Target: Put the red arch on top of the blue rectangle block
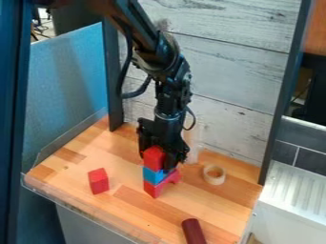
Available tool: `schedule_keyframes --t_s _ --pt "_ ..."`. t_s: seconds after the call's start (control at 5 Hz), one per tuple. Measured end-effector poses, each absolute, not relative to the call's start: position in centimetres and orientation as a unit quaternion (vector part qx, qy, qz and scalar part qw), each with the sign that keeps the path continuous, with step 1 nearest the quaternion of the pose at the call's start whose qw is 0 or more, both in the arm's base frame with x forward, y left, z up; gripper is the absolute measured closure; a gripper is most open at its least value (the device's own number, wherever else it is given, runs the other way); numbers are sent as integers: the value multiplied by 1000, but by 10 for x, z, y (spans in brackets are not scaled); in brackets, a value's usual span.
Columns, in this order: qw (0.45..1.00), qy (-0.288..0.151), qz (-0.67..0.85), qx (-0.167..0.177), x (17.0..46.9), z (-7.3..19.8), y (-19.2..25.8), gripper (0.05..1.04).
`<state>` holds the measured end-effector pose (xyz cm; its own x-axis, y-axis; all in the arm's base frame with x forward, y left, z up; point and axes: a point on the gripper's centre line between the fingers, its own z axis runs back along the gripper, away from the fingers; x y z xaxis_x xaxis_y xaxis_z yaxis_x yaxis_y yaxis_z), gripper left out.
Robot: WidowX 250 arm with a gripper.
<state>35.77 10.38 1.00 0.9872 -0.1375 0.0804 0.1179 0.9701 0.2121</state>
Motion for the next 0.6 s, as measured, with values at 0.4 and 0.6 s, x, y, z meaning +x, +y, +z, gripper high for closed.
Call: schedule_keyframes --t_s 0.4,0.6 --pt "991 -58 -96 68 358 17 100 82" --pt "991 -86 -100 25 349 51 116 83"
